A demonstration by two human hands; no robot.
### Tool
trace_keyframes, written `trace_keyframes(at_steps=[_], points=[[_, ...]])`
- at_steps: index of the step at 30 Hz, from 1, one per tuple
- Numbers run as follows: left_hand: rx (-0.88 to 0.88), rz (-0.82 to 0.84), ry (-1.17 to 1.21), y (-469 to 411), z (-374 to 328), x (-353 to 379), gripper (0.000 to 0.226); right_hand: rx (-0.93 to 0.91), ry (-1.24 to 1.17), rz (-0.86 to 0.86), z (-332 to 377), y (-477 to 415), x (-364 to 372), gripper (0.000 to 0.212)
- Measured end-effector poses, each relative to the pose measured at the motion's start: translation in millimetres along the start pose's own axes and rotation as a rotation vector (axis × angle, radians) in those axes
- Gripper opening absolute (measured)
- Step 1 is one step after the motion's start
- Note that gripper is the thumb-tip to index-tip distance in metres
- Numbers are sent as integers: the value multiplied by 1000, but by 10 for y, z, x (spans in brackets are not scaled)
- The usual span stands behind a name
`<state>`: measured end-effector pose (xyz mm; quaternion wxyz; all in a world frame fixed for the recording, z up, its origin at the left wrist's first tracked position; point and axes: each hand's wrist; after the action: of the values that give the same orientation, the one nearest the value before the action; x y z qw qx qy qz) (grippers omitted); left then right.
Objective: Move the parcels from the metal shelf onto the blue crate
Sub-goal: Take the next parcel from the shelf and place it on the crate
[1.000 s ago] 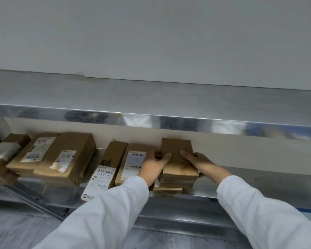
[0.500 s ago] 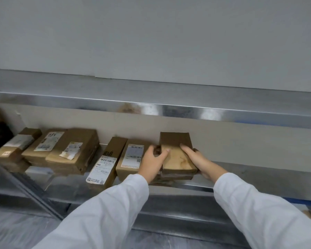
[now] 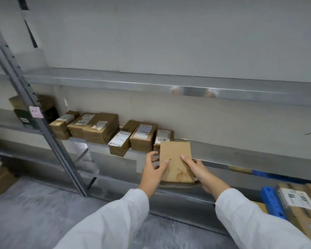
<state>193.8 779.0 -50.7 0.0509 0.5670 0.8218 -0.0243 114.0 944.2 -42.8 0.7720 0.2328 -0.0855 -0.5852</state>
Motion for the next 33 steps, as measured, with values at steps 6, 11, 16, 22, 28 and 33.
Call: trace_keyframes(at_steps=[6, 11, 16, 22, 28, 33], points=[[45, 21, -176, 436, -53, -116, 22, -89, 52, -21, -129, 490, 27, 98], [20, 25, -303, 593, -131, -106, 12, -82, 94, 34, -169, 714, -109, 76], [-232, 190, -137, 789, -258, -17, 54, -93, 26, 31, -204, 792, -93, 34], [-260, 247, -91, 838, -174, -76, 87, -166, 22, 19, -276, 864, -8, 17], [-279, 247, 39, 857, -305, -83, 81, -181, 12, 53, -218, 844, -119, 26], [-217, 266, 53, 858, -285, -182, 63, -34, -43, 207, -233, 850, -142, 54]])
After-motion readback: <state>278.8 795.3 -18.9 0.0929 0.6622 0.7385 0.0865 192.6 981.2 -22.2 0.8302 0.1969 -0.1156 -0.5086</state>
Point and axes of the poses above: each hand's wrist, its own y-axis away from the middle knuckle, its own x-axis out of the palm, z = x × y, and after that the axes turned 2 degrees about -y, right-handed
